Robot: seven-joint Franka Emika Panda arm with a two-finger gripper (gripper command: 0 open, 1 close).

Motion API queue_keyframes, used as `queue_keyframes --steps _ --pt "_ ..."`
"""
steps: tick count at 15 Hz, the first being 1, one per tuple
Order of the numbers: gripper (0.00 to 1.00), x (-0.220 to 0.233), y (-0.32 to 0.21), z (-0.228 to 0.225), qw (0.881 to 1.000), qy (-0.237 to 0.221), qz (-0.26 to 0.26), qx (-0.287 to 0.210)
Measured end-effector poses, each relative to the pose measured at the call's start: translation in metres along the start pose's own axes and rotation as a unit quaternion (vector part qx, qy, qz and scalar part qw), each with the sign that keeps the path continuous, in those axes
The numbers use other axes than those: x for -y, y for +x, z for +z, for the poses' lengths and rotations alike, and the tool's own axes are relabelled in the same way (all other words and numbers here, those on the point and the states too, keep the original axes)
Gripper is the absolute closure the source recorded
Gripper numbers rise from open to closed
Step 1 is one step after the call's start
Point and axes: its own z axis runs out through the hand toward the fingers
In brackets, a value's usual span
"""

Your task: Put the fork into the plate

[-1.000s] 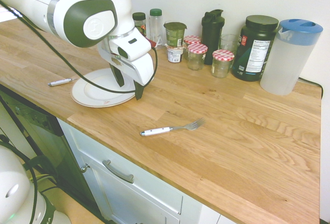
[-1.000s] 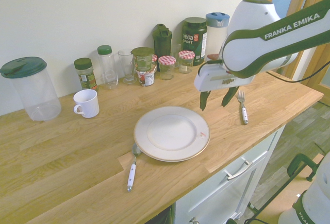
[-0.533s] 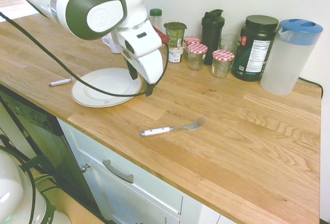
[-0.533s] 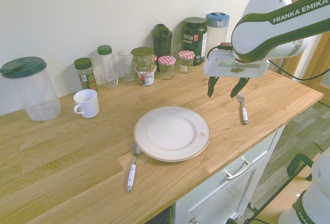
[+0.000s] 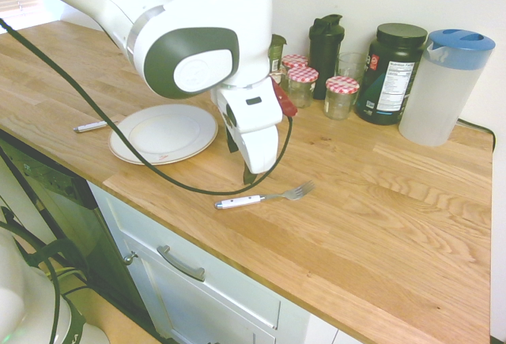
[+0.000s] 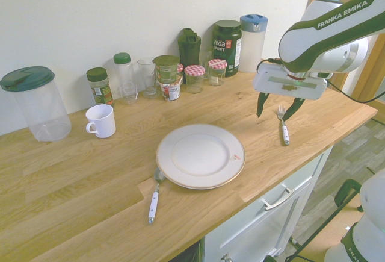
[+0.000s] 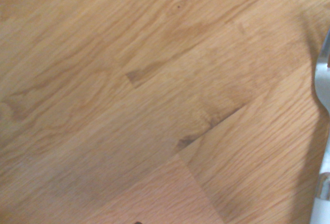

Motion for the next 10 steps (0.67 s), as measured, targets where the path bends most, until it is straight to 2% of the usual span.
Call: queue_keyframes --steps 6,7,10 --pt "0.0 -0.008 0.03 0.032 1.0 -0.006 0.03 -0.001" --pt "1.0 -0.007 0.032 0.031 1.0 -0.002 0.029 -0.002" --pt "1.0 -0.006 0.034 0.031 1.0 0.002 0.029 -0.002"
